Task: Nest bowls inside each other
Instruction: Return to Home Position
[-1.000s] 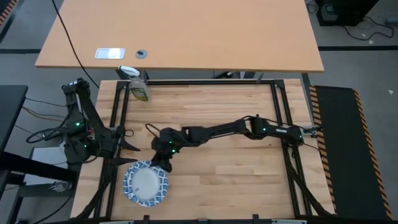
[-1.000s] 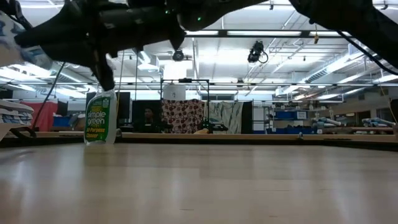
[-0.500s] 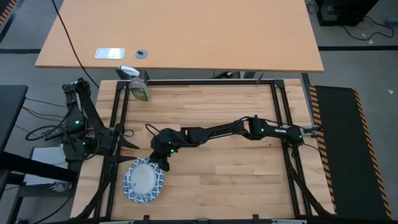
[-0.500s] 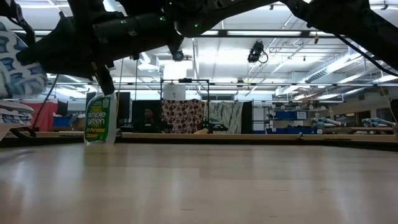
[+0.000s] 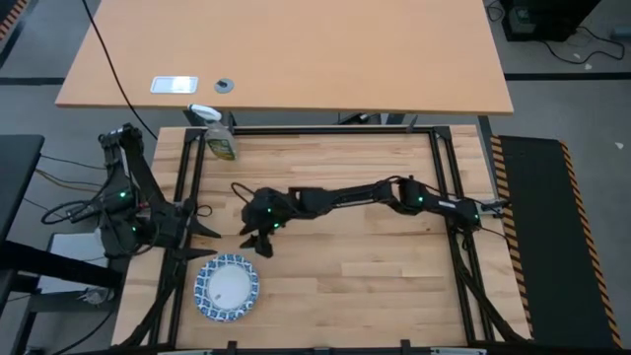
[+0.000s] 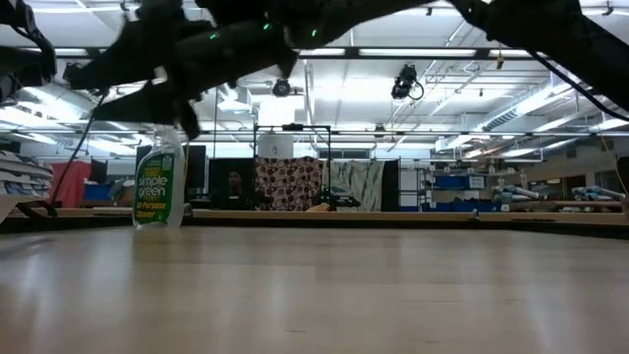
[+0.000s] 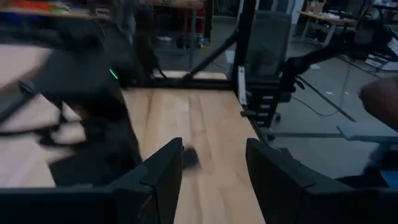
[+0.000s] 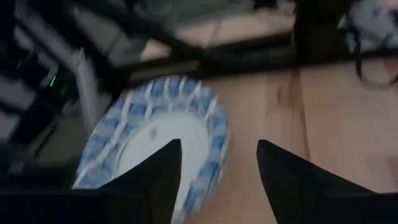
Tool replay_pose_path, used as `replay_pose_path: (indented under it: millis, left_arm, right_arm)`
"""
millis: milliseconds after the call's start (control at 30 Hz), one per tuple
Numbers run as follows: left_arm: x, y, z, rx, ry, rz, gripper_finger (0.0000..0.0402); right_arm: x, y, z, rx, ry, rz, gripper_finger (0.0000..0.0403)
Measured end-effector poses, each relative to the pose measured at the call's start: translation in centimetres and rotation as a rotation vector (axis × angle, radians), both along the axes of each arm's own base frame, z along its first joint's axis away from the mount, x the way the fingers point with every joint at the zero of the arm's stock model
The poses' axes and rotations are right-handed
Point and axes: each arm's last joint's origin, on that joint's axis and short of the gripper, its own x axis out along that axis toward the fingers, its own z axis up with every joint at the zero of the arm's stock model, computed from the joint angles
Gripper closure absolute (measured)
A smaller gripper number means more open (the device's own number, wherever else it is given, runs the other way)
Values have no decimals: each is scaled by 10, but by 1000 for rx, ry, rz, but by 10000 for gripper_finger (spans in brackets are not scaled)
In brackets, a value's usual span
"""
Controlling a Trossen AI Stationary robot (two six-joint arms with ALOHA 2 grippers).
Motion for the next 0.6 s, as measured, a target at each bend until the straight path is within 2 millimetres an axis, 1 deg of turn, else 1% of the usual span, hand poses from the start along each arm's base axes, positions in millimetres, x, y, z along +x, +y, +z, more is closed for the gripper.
replay_pose_path:
  millis: [67, 133, 167, 233, 300, 367, 433, 533, 600]
  left_arm:
    - [1, -3, -3, -29, 30, -15, 221]
    - [2, -8, -8, -65, 77, -28, 221]
    - [4, -12, -12, -75, 106, -27, 221]
    - [8, -21, -23, -82, 162, -19, 221]
    - [12, -32, -41, -50, 229, -17, 221]
    - [16, -43, -59, -27, 303, -20, 221]
    - [20, -52, -70, -29, 361, -18, 221]
    - [26, -64, -78, -35, 393, -27, 221]
    - [29, -68, -78, -28, 377, -47, 221]
  right_arm:
    - [-10, -2, 9, -24, 75, 46, 188]
    - [-21, 4, 14, -88, 158, 78, 193]
    - [-27, 10, 15, -134, 187, 84, 196]
    - [-38, 22, 15, -224, 232, 91, 203]
    - [-50, 29, 21, -275, 240, 94, 211]
    - [-64, 30, 30, -291, 223, 88, 218]
    - [-81, 27, 39, -277, 191, 64, 225]
    - [-115, 21, 47, -283, 119, -10, 234]
    - [-141, 18, 52, -297, 42, -64, 237]
